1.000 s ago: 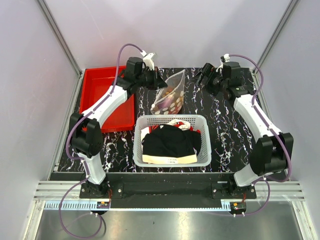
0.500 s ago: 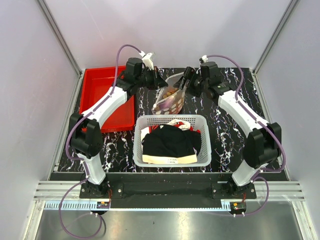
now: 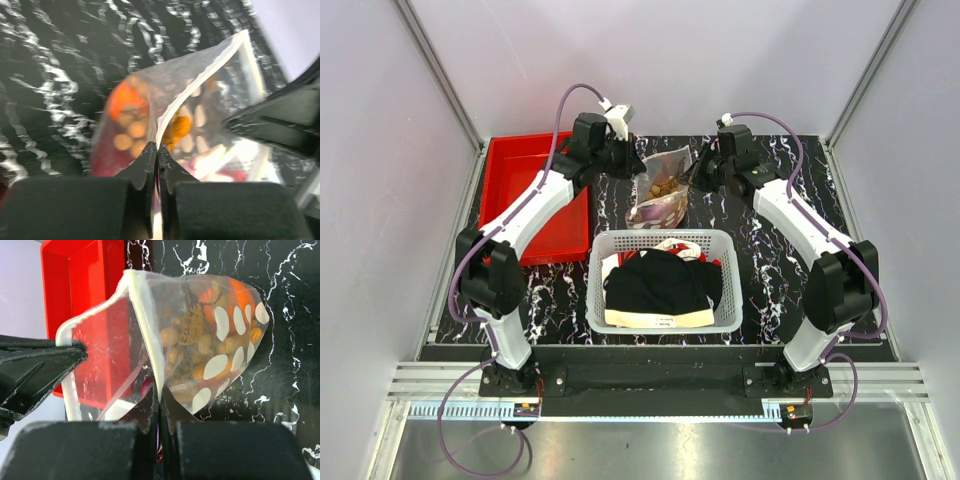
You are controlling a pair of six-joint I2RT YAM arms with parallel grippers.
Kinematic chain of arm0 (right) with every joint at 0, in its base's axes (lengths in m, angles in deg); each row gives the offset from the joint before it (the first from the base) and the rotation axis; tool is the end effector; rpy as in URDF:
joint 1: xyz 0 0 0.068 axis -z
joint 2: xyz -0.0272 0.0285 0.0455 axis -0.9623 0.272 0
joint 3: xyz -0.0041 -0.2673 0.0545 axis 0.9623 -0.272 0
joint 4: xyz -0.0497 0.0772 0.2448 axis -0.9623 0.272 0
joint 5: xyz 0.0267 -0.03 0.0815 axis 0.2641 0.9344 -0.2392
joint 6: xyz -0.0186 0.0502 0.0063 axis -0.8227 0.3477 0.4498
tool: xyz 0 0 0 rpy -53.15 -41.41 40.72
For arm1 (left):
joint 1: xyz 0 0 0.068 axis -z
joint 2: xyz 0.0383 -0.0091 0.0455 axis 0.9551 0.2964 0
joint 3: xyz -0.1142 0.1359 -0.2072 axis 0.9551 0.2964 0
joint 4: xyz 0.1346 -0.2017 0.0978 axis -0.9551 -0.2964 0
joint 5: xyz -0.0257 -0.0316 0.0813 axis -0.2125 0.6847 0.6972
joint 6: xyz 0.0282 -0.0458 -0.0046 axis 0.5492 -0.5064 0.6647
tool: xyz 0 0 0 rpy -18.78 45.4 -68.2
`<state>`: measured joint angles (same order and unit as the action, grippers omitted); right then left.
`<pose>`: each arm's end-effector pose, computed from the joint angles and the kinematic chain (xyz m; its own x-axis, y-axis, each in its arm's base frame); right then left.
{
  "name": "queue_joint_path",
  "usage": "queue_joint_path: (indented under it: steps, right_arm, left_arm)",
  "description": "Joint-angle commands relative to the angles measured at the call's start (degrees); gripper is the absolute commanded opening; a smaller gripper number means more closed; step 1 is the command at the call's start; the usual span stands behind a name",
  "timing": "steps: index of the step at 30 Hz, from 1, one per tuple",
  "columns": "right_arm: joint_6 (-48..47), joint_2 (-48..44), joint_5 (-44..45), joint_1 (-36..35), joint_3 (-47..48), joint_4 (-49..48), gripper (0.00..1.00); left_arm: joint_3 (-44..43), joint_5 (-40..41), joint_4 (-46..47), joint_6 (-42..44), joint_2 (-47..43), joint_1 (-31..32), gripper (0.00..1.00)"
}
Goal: Open the zip-top bag and remove the fake food
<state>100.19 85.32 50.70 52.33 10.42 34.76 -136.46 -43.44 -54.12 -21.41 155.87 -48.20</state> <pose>0.3649 0.1545 0.3205 -0.7229 0.3428 -0.5999 -0.1102 0.7999 0.5899 0.3869 -0.1912 0.3345 -0.6126 -0.0356 -0.7896 0.5175 0.7370 -0.4348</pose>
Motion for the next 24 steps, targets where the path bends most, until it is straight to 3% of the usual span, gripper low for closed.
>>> queue_joint_path:
  steps: [1, 5, 10, 12, 14, 15, 24]
  right_arm:
    - [-0.8, 0.0, -2.0, -0.4, 3.4, -1.3, 0.00]
    - [-0.8, 0.2, -3.3, -0.6, 3.5, -1.1, 0.00]
    - [-0.8, 0.1, -3.9, -0.6, 4.1, -1.1, 0.00]
    - [-0.8, 0.1, -4.6, -0.6, 4.2, -1.2, 0.00]
    - [-0.7, 0.0, -4.9, -0.6, 4.2, -1.1, 0.00]
    - [-0.8, -0.1, -4.9, -0.6, 4.2, -1.2, 0.00]
    - [-0.8, -1.3, -5.2, -0.7, 3.2, -1.2, 0.00]
  left_arm:
    - [-4.1, 9.5, -5.0, 11.0, -5.3, 0.8, 0.16]
    - [-4.2, 9.2, -5.4, 14.6, -7.4, 2.2, 0.35]
    - [-4.6, 5.2, -3.7, 16.6, -8.1, 4.9, 0.40]
    - [-3.3, 3.9, -2.0, 17.2, -8.7, 6.4, 0.36]
    - [-2.7, 1.9, 0.3, 17.0, -9.0, 7.3, 0.22]
    - [-2.4, 1.5, 0.8, 17.1, -8.7, 7.5, 0.20]
    - [-4.5, -0.1, -2.4, 17.6, -2.0, 8.4, 0.09]
